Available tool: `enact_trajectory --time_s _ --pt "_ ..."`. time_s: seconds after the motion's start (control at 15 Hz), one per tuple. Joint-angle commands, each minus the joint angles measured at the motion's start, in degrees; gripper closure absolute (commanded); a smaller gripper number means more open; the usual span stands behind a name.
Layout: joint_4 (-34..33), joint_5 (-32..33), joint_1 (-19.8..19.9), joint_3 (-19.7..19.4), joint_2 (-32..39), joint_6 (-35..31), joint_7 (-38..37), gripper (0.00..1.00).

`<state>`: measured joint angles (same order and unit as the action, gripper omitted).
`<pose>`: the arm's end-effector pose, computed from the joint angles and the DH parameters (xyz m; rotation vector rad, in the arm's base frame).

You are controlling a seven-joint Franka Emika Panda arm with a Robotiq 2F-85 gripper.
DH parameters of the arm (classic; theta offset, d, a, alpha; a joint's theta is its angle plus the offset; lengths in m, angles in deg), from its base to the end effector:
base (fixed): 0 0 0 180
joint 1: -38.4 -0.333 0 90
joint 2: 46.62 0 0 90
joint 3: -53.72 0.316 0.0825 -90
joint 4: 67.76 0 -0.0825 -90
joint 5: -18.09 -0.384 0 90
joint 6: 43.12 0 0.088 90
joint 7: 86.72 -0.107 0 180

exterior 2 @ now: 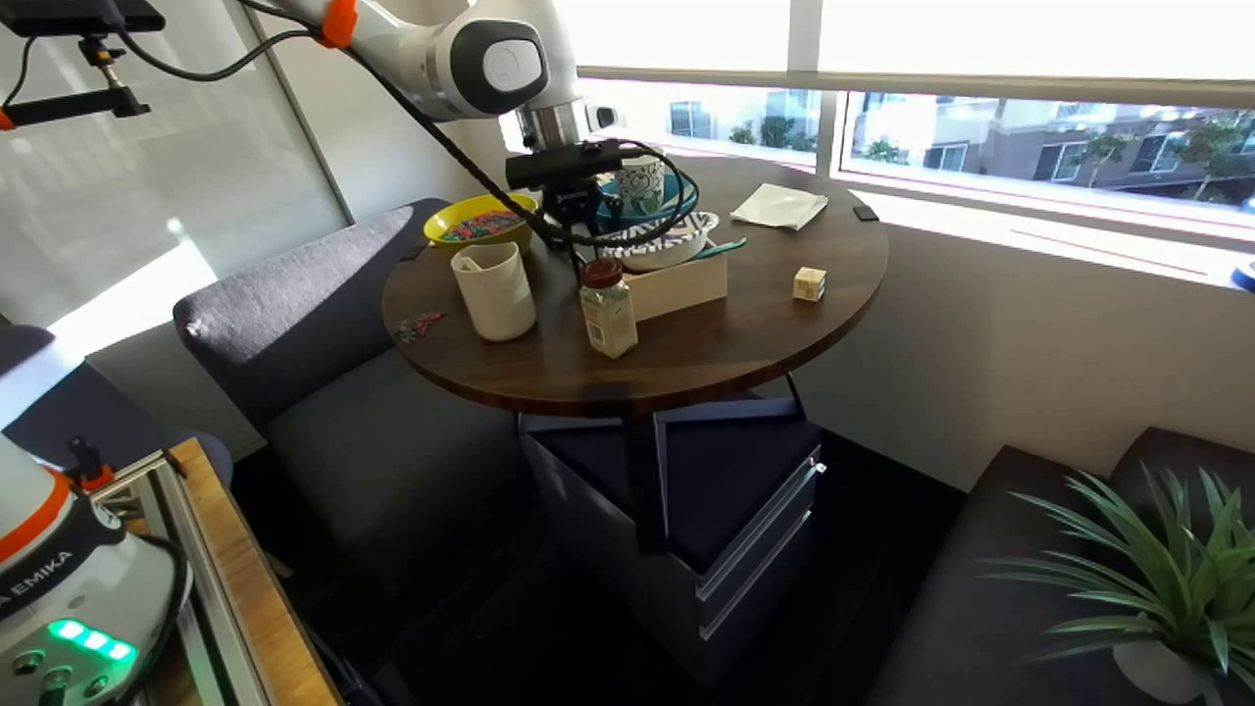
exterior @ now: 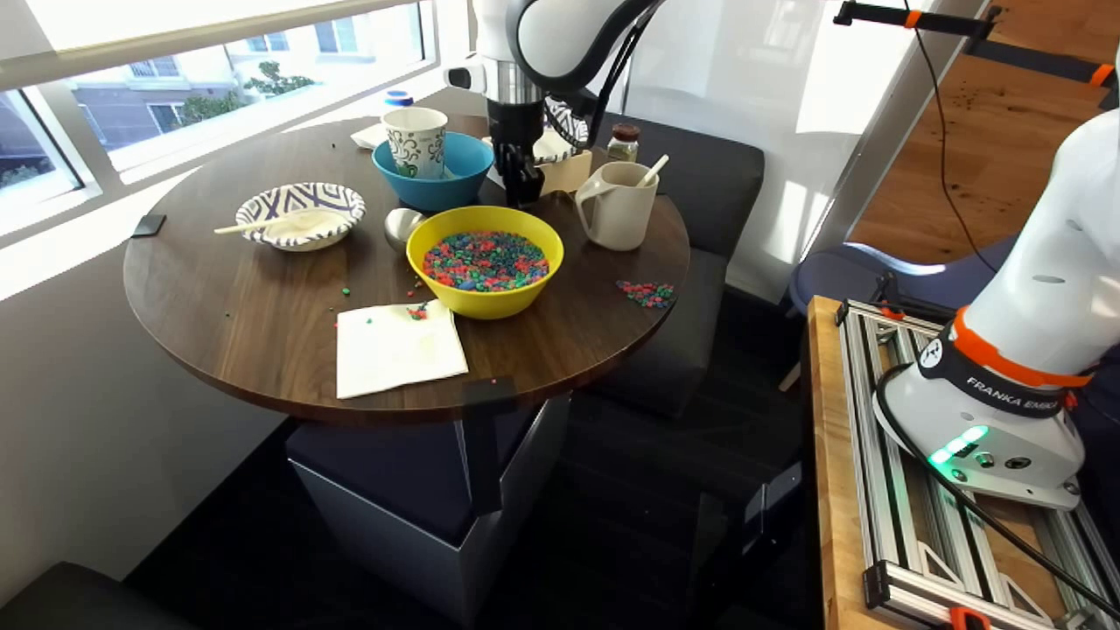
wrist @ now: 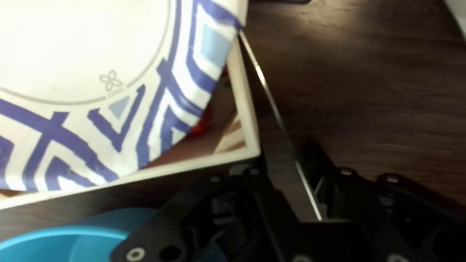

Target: Put the silver ladle in the yellow bowl

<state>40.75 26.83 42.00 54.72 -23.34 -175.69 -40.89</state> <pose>0.6307 -0.0322 0.2907 2.7649 1.2606 -0.0469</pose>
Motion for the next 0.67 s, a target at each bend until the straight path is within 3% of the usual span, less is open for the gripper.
enact_trajectory --time_s 0.0,0.07,0.2,0.6 --pt "-0.1 0.8 0.1 0.4 0.0 1.4 -0.9 0.86" --pt "0.0 0.7 0.1 0.4 -0.1 1.6 -0.8 0.87" --pt "0.0 0.4 0.1 0.6 -0.4 2.3 -0.9 1.0" --pt "1.3 -1.5 1.1 1.7 -4.2 1.6 1.9 0.99"
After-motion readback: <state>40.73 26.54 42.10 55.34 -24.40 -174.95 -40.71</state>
